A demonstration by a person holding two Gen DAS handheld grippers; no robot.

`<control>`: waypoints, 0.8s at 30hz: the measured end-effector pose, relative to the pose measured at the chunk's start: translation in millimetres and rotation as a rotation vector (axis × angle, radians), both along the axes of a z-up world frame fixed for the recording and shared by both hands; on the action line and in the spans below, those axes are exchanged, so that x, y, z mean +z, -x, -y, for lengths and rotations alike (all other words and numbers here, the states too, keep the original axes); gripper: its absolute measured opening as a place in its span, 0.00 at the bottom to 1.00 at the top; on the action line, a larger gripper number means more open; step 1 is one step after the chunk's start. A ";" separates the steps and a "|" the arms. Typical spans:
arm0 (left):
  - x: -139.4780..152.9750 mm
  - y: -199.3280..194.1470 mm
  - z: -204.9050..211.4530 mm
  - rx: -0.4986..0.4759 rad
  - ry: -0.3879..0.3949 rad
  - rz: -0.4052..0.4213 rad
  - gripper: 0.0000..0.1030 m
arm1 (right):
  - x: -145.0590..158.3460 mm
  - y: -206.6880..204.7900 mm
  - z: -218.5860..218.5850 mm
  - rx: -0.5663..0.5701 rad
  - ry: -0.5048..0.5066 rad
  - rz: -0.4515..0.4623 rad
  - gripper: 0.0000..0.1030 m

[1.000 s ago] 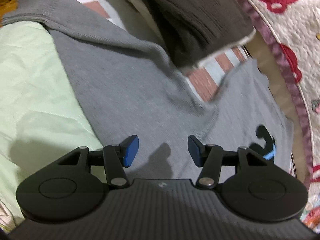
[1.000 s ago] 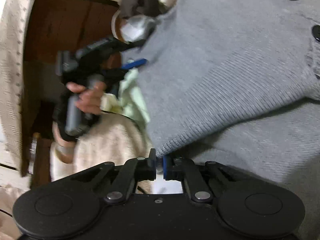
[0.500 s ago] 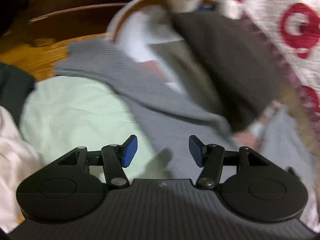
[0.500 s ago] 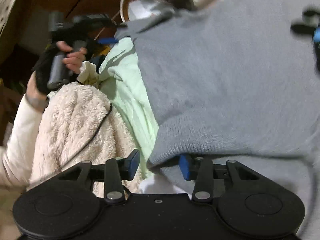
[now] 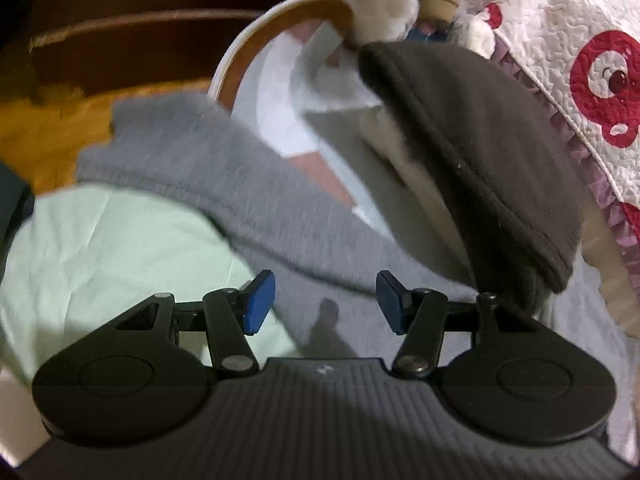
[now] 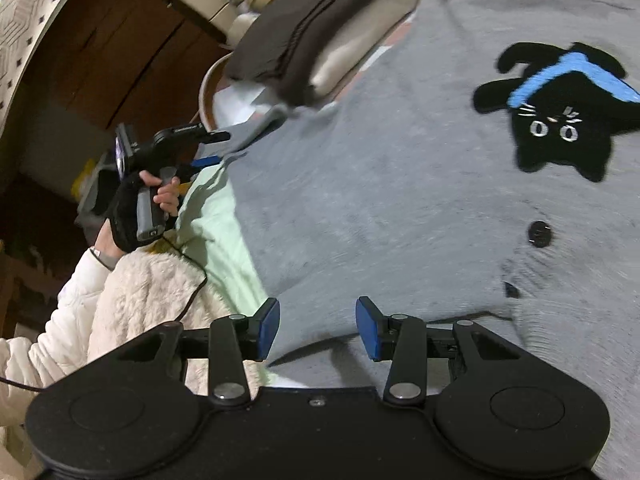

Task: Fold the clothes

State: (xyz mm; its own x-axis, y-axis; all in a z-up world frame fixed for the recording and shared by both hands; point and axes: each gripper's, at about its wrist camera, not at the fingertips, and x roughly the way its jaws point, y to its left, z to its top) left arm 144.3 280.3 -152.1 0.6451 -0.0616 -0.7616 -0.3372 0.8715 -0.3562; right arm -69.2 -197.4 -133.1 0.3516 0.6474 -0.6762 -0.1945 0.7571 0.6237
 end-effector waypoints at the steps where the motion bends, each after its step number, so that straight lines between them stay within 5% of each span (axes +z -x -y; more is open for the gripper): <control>1: -2.6 -2.2 -0.7 0.007 0.002 -0.010 0.53 | -1.8 -0.1 -0.4 -0.012 -0.001 -0.002 0.46; 14: -14.5 -13.6 -35.1 0.226 0.007 0.060 0.64 | -11.7 0.8 10.9 -0.070 0.016 -0.027 0.46; 20: -26.0 -33.4 -46.3 0.224 0.001 0.035 0.64 | -14.9 1.8 15.5 -0.086 0.030 -0.036 0.46; 24: -28.1 -37.2 -36.2 0.153 -0.171 0.009 0.28 | -15.6 1.8 15.7 -0.093 0.049 -0.034 0.46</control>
State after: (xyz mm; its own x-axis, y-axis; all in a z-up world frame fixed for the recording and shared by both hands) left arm 181.5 316.5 -180.2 0.6439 0.1671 -0.7467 -0.4679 0.8581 -0.2114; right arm -71.1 -213.1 -148.7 0.3850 0.5790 -0.7187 -0.1015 0.8006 0.5906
